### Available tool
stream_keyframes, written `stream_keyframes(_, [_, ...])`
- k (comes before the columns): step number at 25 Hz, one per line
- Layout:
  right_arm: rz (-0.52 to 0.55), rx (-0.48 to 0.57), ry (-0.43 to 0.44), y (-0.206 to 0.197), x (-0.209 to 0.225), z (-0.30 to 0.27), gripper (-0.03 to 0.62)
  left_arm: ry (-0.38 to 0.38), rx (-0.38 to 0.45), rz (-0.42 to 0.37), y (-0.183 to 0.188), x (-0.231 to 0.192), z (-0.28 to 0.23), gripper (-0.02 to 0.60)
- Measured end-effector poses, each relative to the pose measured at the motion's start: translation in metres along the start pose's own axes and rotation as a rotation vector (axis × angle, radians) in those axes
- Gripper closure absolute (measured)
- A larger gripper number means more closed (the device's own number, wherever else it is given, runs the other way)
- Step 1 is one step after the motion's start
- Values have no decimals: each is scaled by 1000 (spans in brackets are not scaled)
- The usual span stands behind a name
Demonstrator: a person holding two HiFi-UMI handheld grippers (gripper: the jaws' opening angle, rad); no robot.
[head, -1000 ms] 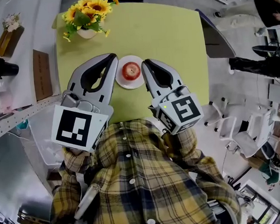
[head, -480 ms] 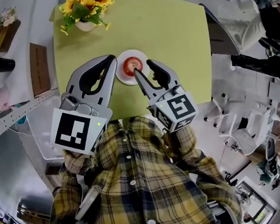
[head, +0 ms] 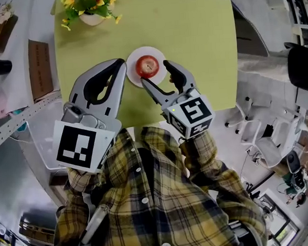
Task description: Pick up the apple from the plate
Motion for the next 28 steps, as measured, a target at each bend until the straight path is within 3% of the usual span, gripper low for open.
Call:
stream_keyframes(10, [-17,-58,4,-33,10,-20,210,13,-25,4,-11,-3,-5,583])
stream_keyframes(28, [-3,-148,11,-72,23,-58,189,38,-79,46,-35,-14,-15,583])
Point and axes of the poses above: the fingertips, and each gripper's own axes: z backward along the fingers, x to its right, y out of its top, the point moved 5 cm from there along z, backward along the fingers, and after that the axes turned 2 degrees about z, right-handed, at the moved point
